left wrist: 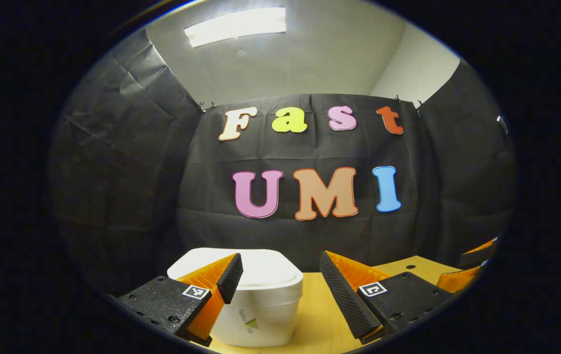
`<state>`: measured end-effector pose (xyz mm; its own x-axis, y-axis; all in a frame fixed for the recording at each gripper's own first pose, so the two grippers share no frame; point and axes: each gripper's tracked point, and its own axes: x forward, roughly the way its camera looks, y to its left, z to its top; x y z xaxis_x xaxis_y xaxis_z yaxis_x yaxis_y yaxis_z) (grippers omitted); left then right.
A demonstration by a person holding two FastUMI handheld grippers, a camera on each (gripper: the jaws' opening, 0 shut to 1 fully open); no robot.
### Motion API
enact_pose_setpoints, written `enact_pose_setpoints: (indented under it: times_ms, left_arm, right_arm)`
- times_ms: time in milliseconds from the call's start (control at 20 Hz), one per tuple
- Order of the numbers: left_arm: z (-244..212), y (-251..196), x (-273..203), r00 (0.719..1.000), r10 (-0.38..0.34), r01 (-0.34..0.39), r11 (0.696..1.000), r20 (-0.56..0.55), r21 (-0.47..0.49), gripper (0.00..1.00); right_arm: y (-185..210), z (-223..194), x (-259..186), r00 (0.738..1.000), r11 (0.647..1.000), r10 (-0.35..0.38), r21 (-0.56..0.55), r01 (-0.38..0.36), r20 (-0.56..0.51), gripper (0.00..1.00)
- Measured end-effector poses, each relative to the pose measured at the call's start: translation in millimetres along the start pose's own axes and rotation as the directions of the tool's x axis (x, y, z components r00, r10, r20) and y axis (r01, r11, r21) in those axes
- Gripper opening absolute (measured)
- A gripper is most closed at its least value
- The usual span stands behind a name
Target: Press the lid of the desktop garbage bin to open it, pick up the crumpled paper on the desktop and throw it into the bin, then pick up the pop can on the desktop and drop it into the bin, and finally close the garbage bin lid.
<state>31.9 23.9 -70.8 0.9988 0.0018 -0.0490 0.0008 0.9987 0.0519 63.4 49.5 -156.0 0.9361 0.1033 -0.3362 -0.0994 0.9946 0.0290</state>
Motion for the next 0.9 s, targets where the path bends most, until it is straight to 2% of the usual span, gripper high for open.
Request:
enact_pose_setpoints:
  times_ms: [150, 200, 250, 300, 350, 450, 700, 750, 800, 850, 900]
  left_arm:
    - [14.7, -22.9, -18.2, 0.998, -0.060, 0.060, 0.998, 0.001, 0.011, 0.94]
    - [18.7, -29.5, -23.6, 0.997, -0.079, 0.079, 0.997, 0.005, 0.018, 0.99]
    - [21.0, -36.0, -28.7, 0.995, -0.099, 0.099, 0.995, 0.007, 0.025, 0.94]
    - [21.5, -41.0, -32.9, 0.994, -0.112, 0.112, 0.993, 0.006, 0.032, 0.99]
    - [21.5, -44.8, -37.6, 0.992, -0.123, 0.122, 0.992, 0.007, 0.034, 0.94]
    - [19.1, -52.8, -42.5, 0.989, -0.146, 0.146, 0.989, -0.004, 0.026, 0.94]
    - [16.5, -51.9, -44.1, 0.988, -0.152, 0.152, 0.988, -0.011, 0.005, 0.94]
    - [16.3, -50.1, -44.1, 0.989, -0.150, 0.150, 0.989, -0.014, 0.002, 0.99]
    - [14.3, -49.8, -44.1, 0.989, -0.149, 0.149, 0.989, -0.019, -0.003, 0.94]
    - [13.1, -48.9, -44.6, 0.989, -0.147, 0.147, 0.989, -0.024, -0.007, 0.94]
    - [12.1, -47.9, -44.7, 0.989, -0.146, 0.146, 0.989, -0.028, -0.013, 0.99]
  right_arm:
    - [-12.3, 18.7, -9.9, 0.996, 0.999, -0.050, 0.002, 0.050, 0.074, 1.00]
    - [-15.7, 24.0, -13.3, 0.993, 0.998, -0.066, 0.004, 0.065, 0.098, 1.00]
    - [-16.7, 26.8, -17.6, 0.990, 0.997, -0.075, 0.011, 0.074, 0.115, 1.00]
    - [-15.1, 30.2, -23.1, 0.988, 0.997, -0.077, 0.019, 0.075, 0.134, 0.99]
    - [-13.8, 34.2, -27.1, 0.985, 0.997, -0.079, 0.023, 0.077, 0.155, 0.99]
    - [-13.7, 36.9, -30.6, 0.980, 0.996, -0.091, 0.018, 0.089, 0.174, 0.99]
    - [-8.5, 33.4, -38.4, 0.982, 0.996, -0.092, 0.020, 0.089, 0.166, 0.99]
    - [-9.5, 32.8, -39.8, 0.982, 0.995, -0.097, 0.020, 0.095, 0.164, 0.99]
    - [-11.5, 32.9, -41.3, 0.981, 0.995, -0.102, 0.022, 0.100, 0.164, 0.99]
    - [-12.5, 31.7, -42.8, 0.981, 0.994, -0.106, 0.027, 0.103, 0.163, 0.99]
    - [-12.8, 32.1, -44.7, 0.981, 0.994, -0.109, 0.034, 0.105, 0.162, 0.99]
